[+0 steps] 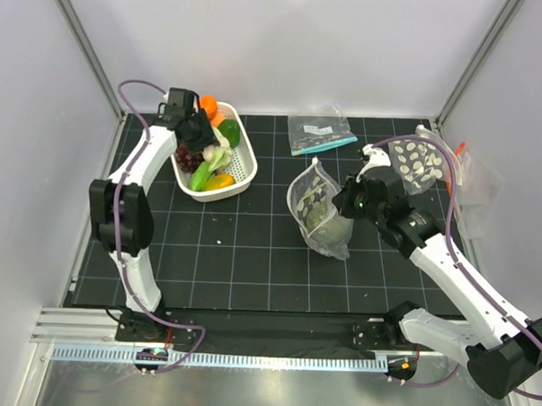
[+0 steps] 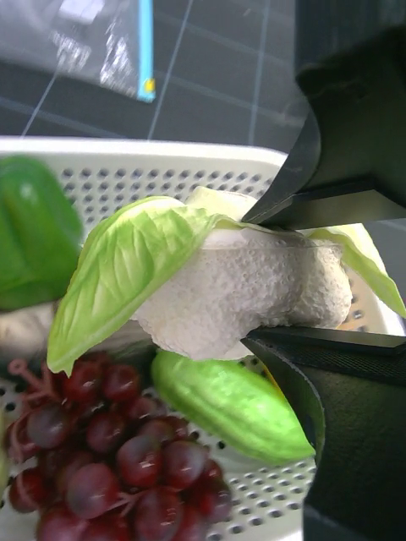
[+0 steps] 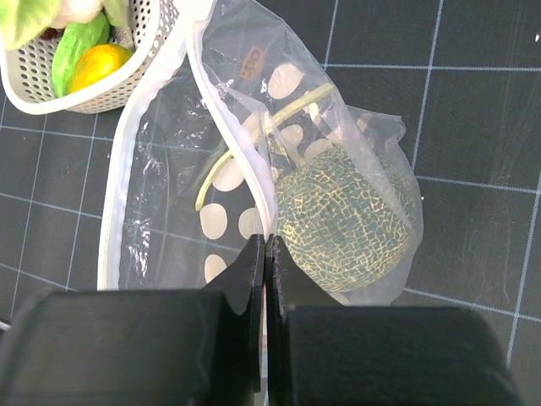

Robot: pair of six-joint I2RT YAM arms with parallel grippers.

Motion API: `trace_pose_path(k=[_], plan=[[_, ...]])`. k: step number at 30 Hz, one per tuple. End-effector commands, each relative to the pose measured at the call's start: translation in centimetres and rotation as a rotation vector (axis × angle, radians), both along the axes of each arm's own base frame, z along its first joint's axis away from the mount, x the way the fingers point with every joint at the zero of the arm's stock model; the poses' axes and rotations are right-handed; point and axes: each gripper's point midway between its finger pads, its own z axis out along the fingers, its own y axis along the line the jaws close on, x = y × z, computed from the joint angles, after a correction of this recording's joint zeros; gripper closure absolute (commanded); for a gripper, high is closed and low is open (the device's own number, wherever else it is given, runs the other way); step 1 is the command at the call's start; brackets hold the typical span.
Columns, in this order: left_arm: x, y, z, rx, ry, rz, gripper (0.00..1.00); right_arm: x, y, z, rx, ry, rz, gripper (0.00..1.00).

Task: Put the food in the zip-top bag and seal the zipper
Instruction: Pick up the fake vegetable from the bin, then place the fake vegetable in the zipper food storage bag.

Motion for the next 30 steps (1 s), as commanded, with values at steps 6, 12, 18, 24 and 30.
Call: trace_pose_path(k=[6,12,18,24,30], plan=[[-4.3,-4.4,10.7,-0.182,-0.252,-0.13,0.66,1.0,0.3,2.5,0.01,-0.058,-0.001,0.99],[-8.8,-11.1,14.2,-0.335,-0.355,-0.261,0.67,1.7,0.5,2.0,-0.008,-0.043,-0.008,0.99],[-13.1,-14.5,18.7,-0.384,-0.494,-0.315,0.68,1.9,0.5,2.2,-0.011,-0.037,-0.01,0.99],[-16.3,-16.5,20.8,-0.416,-0.534,-0.382,0.67,1.8,0.4,3.1,-0.005,-0.049,-0.015,0.99],[-17.7,-18.5,20.4,-0.404,-0.508,-0.429,0.68,1.8,0.2,3.6,-0.012,-0.057,-0.02,0.99]])
